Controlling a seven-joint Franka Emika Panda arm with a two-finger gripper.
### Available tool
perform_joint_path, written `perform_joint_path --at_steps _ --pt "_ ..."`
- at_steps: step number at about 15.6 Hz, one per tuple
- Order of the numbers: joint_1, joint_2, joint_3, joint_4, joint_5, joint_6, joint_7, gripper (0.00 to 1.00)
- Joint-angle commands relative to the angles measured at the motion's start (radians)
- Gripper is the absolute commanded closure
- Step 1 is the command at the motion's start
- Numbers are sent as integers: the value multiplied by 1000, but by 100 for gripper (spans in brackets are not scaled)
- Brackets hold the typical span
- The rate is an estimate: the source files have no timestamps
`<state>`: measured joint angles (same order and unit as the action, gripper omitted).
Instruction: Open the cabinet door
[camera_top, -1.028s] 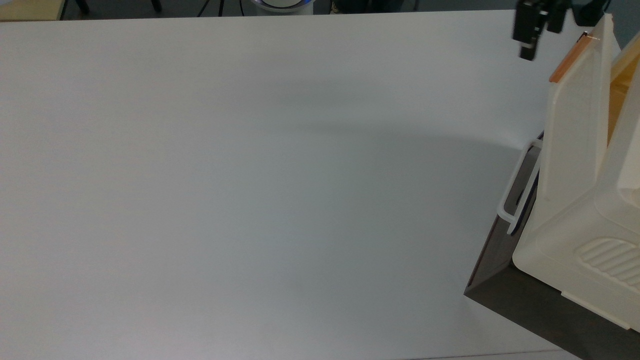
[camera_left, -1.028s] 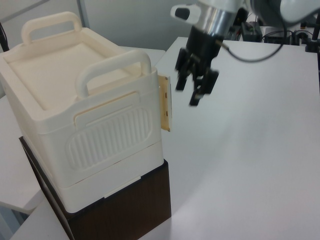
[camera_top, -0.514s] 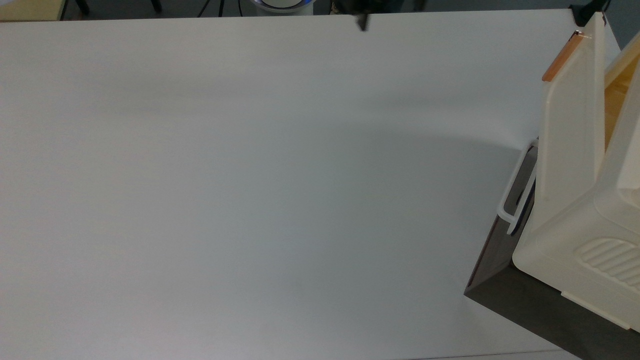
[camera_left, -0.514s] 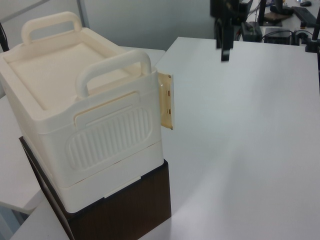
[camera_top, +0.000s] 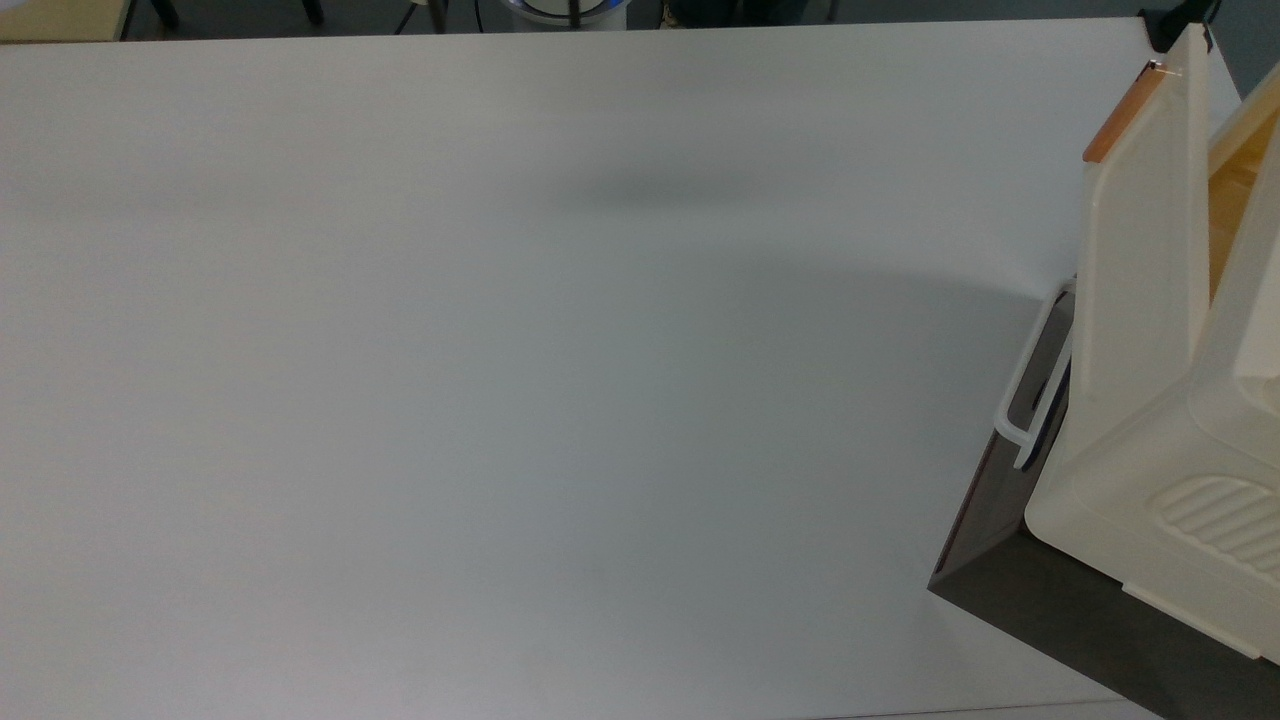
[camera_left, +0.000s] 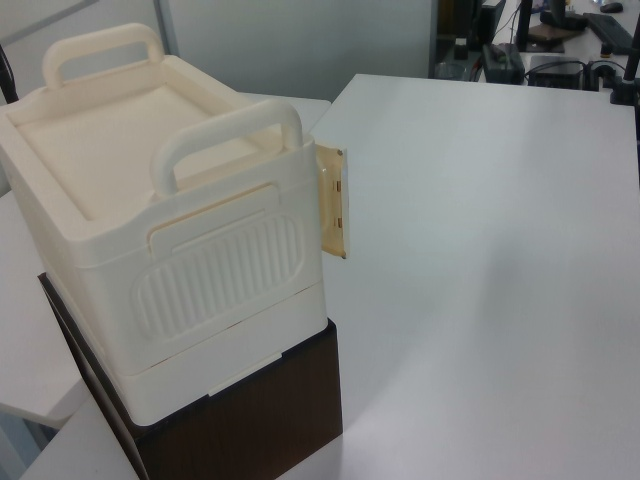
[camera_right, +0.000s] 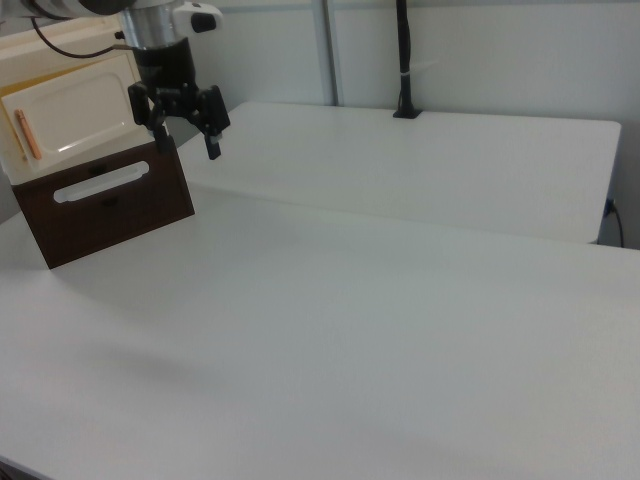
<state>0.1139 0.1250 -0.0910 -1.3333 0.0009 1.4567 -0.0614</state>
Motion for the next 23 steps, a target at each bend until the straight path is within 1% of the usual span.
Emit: perform_joint_path --at_steps 1,4,6,8,10,13,15,19,23 --pt "-54 -25 16 -34 -13 2 -11 0" --pt "-54 -21 11 -30 -13 5 -12 0" --pt "-28 -21 5 -29 -9 5 -12 0" --pt "19 -16 -3 -27 -4 7 -11 0" --pt "85 -13 -15 -17 -1 63 5 0" --pt "208 -7 -29 -14 1 161 24 0" --pt "277 8 -29 -14 2 252 38 0" --pt "400 45 -27 -12 33 462 49 0" --pt "515 62 -26 -9 31 559 110 0"
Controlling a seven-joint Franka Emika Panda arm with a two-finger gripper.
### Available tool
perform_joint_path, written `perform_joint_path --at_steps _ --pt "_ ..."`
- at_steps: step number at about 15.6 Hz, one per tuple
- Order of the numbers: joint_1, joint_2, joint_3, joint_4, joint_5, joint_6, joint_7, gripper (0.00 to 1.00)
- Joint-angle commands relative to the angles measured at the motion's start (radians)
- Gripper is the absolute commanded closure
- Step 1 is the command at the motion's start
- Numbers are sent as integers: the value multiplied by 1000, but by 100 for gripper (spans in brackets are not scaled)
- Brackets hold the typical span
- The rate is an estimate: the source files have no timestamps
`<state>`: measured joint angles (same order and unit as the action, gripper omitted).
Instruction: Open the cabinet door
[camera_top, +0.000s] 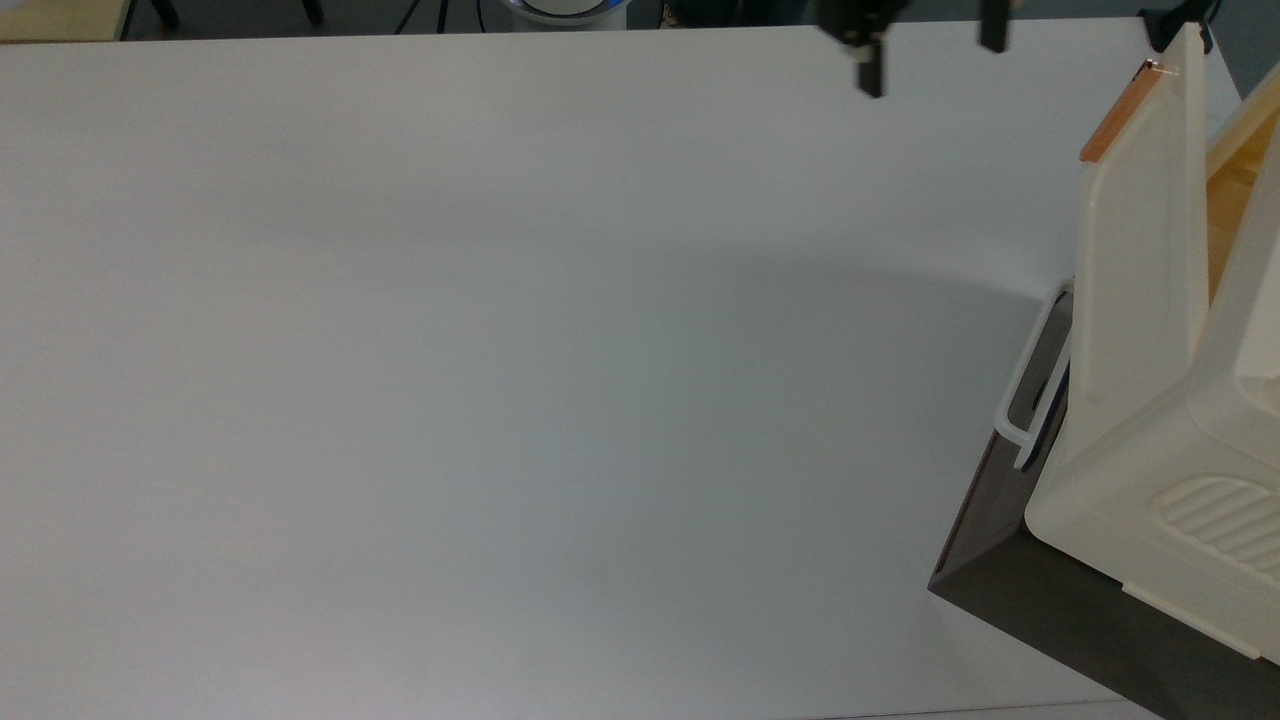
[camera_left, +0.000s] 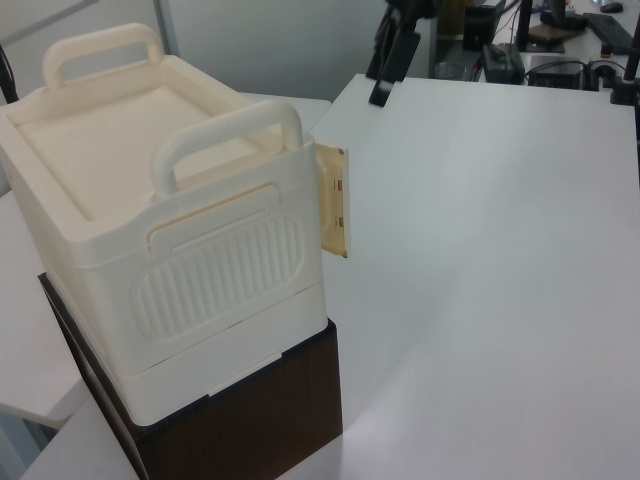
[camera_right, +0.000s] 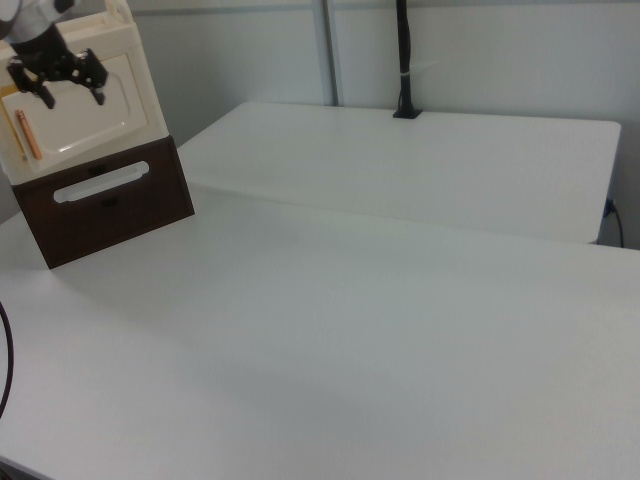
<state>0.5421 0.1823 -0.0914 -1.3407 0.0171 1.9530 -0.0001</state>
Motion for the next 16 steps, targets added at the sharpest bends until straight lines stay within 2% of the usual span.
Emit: perform_joint_path --at_steps 1,6,9,16 --pt "99 8 -19 17 15 69 72 0" --pt "157 31 -11 31 9 78 193 0" --pt "174 45 -13 29 3 168 277 0" --pt "193 80 -13 32 -26 208 334 0"
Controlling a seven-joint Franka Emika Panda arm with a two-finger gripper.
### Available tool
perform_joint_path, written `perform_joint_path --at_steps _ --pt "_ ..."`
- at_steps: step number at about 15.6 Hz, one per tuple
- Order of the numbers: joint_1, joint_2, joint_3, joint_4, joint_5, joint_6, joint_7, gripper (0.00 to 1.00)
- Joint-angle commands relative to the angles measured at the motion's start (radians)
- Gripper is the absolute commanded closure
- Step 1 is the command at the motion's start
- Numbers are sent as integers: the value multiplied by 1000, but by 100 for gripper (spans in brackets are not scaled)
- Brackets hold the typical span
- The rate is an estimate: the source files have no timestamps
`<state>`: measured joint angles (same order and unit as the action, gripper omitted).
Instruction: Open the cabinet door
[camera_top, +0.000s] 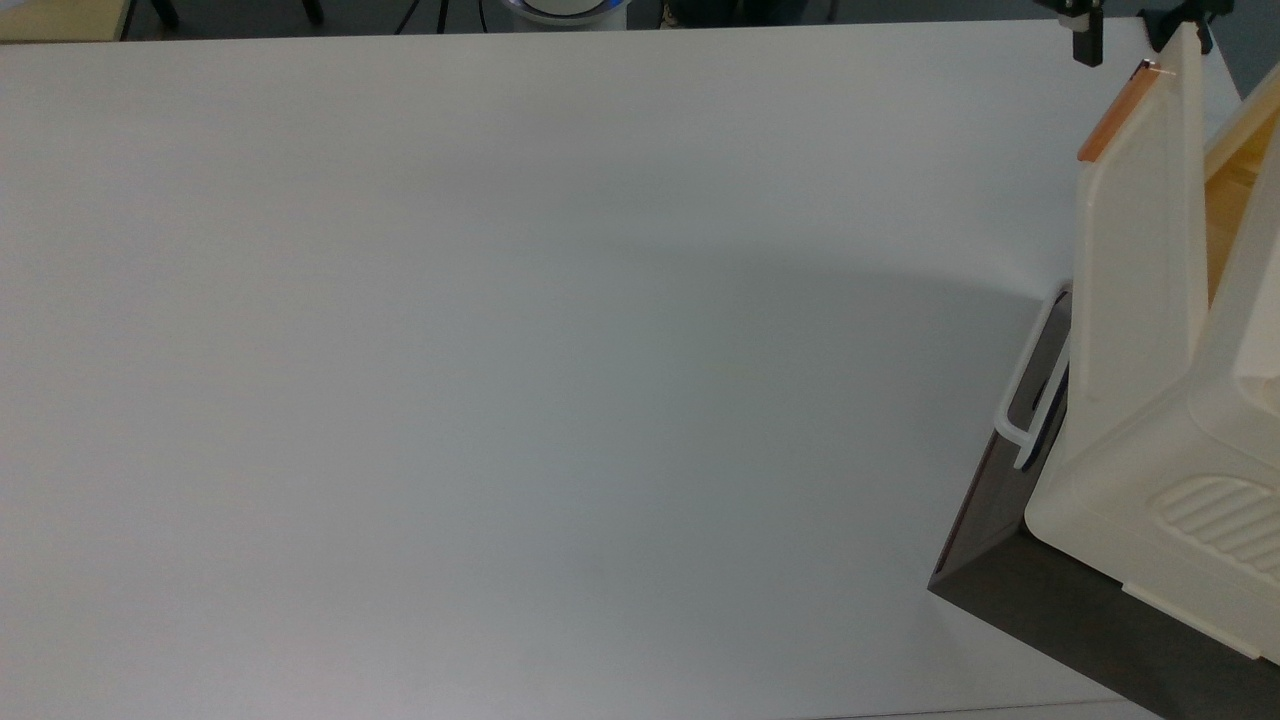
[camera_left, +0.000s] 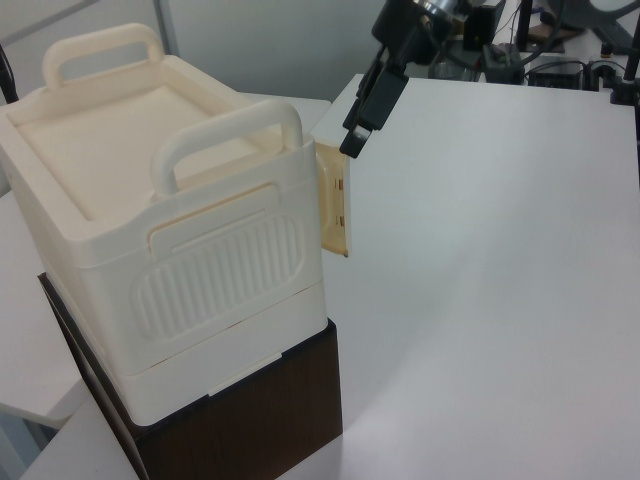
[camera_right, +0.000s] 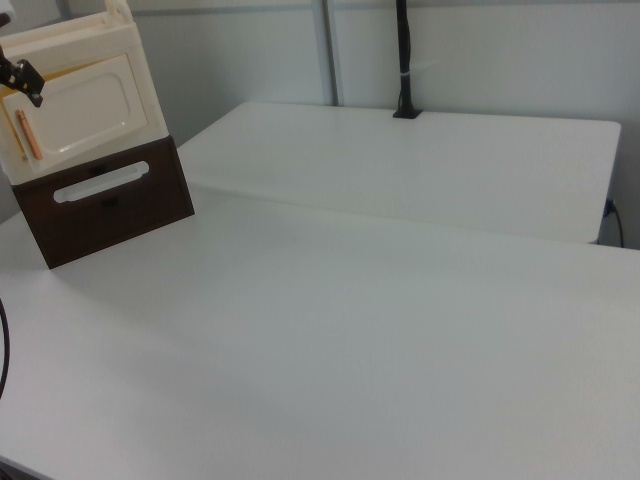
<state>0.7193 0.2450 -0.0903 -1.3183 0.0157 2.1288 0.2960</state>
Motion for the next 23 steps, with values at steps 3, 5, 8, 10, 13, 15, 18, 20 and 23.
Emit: perform_joint_path --at_steps 3,5,8,10,13,15,18,20,23 --pt "5 16 -20 8 -39 36 38 0" --pt "-1 16 -25 2 -78 36 37 0" --pt "-47 13 -29 -1 -106 27 32 0" --pt "-67 8 -57 -2 -109 17 29 0" --pt "-70 2 -124 -2 -108 5 -3 0" --pt "-83 -16 -161 -4 -106 -18 -29 0" --pt "-87 -50 -245 -1 -97 -78 -138 0" --pt "-84 -61 -292 1 -94 -82 -167 0" --pt "-84 -82 -309 -2 -88 -105 -189 0"
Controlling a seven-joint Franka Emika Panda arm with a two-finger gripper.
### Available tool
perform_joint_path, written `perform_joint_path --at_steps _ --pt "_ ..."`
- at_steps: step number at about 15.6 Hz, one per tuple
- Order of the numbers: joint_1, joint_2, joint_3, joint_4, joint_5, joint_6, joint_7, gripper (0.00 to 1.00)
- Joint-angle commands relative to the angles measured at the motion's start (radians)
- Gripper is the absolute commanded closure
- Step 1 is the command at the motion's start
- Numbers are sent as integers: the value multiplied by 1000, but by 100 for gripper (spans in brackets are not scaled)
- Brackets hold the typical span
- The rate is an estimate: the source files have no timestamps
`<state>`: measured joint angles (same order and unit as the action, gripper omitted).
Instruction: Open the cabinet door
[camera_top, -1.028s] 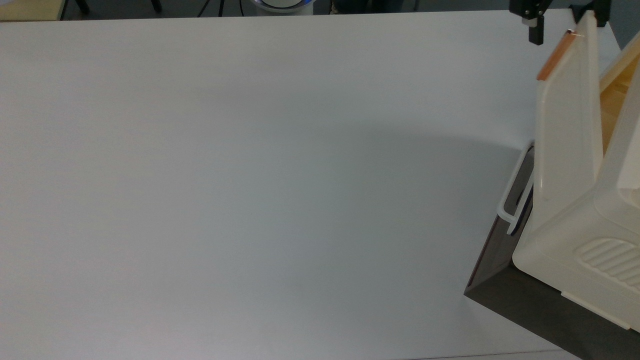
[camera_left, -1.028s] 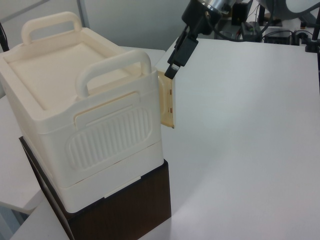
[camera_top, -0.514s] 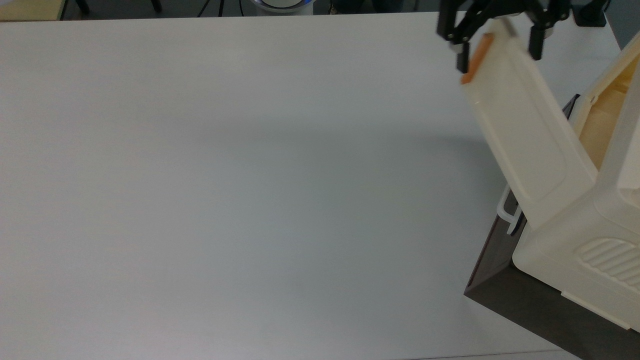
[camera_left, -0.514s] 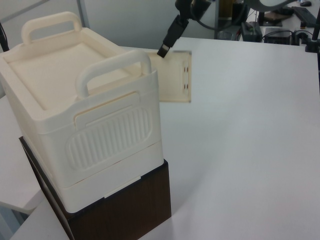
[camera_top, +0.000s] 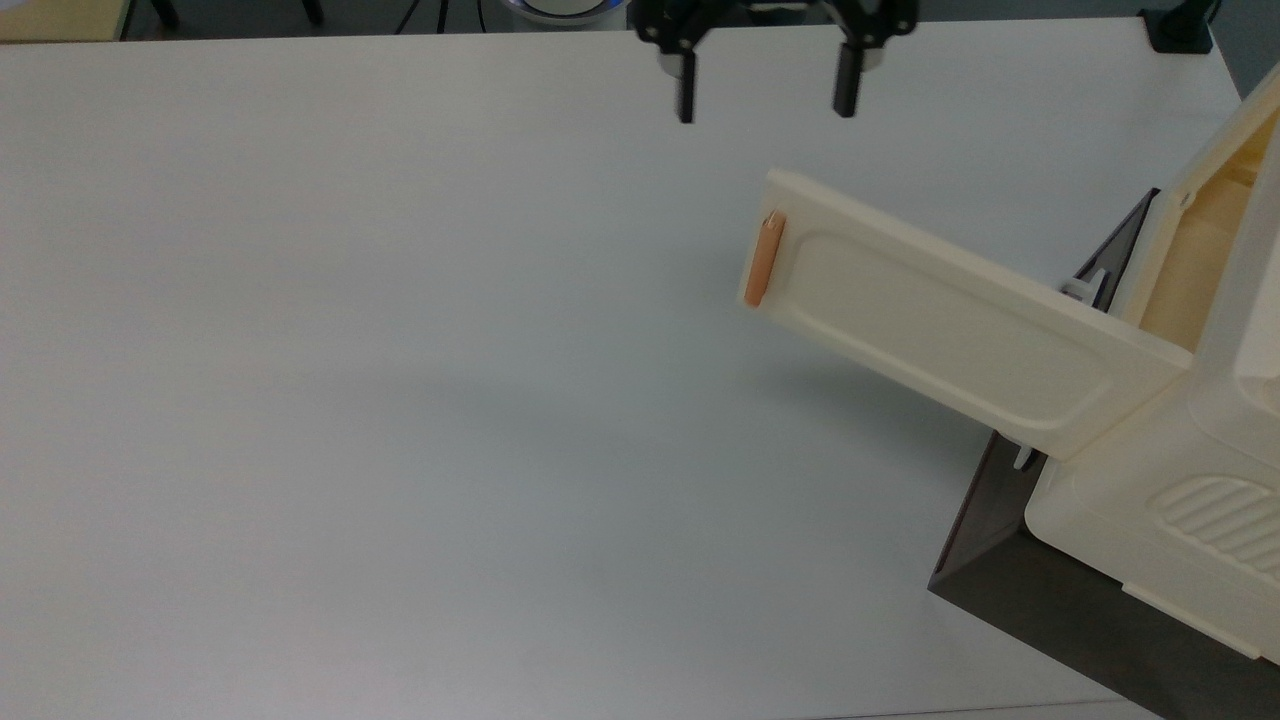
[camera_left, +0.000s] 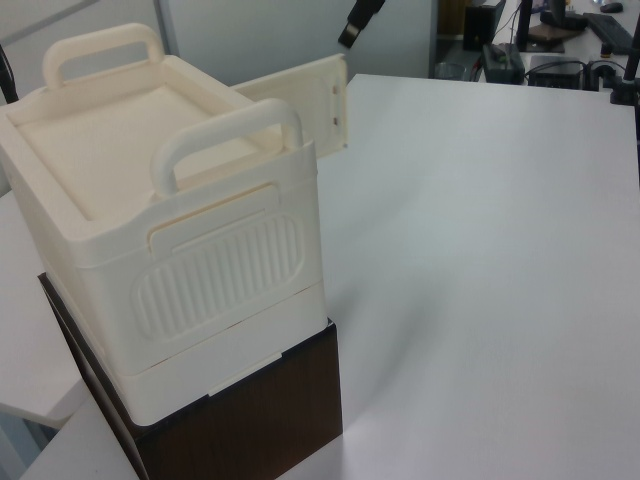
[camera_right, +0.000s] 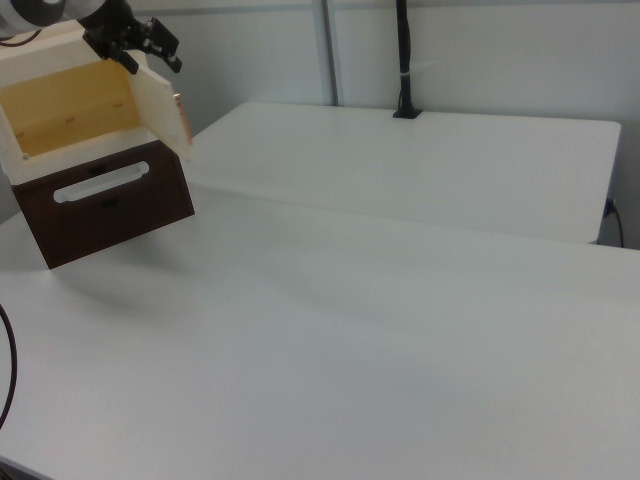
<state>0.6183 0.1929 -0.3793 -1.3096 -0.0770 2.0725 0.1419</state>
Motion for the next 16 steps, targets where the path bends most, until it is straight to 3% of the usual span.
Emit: perform_joint_path --at_steps 1,3,6,9,13,16 --pt "15 -38 -20 -11 11 -86 -39 0" --pt "-3 -41 -20 -13 90 -202 -77 0" --pt "-118 -43 -6 -13 215 -377 -137 0" --pt "-227 -59 23 -13 217 -526 -142 0" --pt "-425 -113 155 -86 201 -603 -146 0" --pt "-485 -148 158 -128 198 -611 -146 0"
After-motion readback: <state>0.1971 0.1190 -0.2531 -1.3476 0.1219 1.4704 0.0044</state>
